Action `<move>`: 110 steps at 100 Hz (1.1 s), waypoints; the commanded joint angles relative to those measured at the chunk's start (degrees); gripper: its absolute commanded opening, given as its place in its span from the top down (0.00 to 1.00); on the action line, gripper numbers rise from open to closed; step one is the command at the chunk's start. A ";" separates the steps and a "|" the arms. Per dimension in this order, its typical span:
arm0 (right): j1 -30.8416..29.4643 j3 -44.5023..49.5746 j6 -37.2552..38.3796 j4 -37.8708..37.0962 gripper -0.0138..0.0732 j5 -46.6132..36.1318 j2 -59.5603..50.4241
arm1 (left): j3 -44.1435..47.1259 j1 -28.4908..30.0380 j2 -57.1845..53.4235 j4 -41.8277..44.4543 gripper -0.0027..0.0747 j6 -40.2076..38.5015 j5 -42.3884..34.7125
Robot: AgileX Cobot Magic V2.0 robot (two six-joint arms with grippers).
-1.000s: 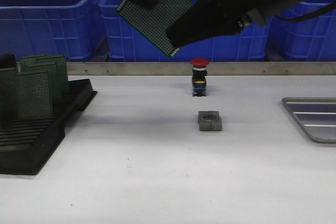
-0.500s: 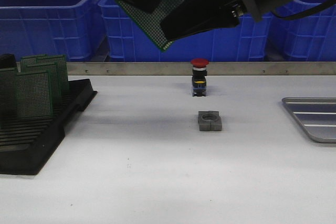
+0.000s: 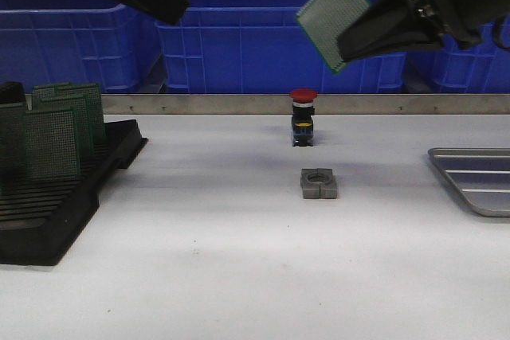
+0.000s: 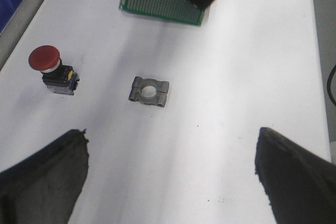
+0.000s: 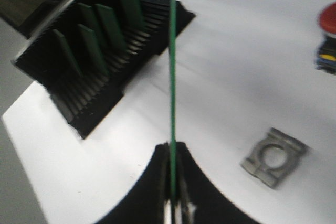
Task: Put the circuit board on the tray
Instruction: 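Release the board from the left gripper and pull it away, then lower the board onto the steel tray and open the right gripper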
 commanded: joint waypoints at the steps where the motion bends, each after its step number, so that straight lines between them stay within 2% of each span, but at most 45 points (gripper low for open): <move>1: -4.43 -1.61 0.71 -0.26 0.92 1.23 -0.78 | -1.71 0.53 -2.41 -2.17 0.18 -0.66 -0.10; 18: -12.21 -1.19 0.71 -1.10 0.92 1.18 2.84 | -1.71 0.91 -2.41 -0.78 0.18 -0.66 -0.10; 39: -18.06 -1.14 0.71 -1.10 0.92 0.31 8.83 | -1.71 0.91 -2.41 -0.64 0.18 -0.66 0.00; 77: -21.37 -1.14 0.71 -1.65 0.90 -2.16 16.89 | -1.71 0.91 -2.41 -0.64 0.18 -0.66 0.00; 84: -21.37 -1.14 0.61 -3.16 0.78 -3.07 16.95 | -1.71 0.91 -2.41 -0.64 0.18 -0.66 0.00; 89: -21.37 -1.26 0.61 -4.65 0.63 -3.80 16.95 | -1.71 0.91 -2.41 -0.64 0.18 -0.66 0.00; 94: -21.37 -1.32 0.61 -6.77 0.44 -4.83 16.95 | -1.71 0.91 -2.41 -0.64 0.18 -0.66 0.00; 101: -21.37 -1.32 0.61 -10.18 0.24 -5.68 16.89 | -1.71 0.91 -2.41 -0.64 0.18 -0.66 0.00; 106: -21.37 -1.32 0.61 -12.07 0.15 -6.05 16.89 | -1.96 0.91 -2.41 -0.33 0.18 -0.66 0.00; 110: -21.37 -1.32 0.61 -12.72 0.12 -6.51 16.89 | -2.44 0.91 -2.41 0.08 0.18 -0.66 0.00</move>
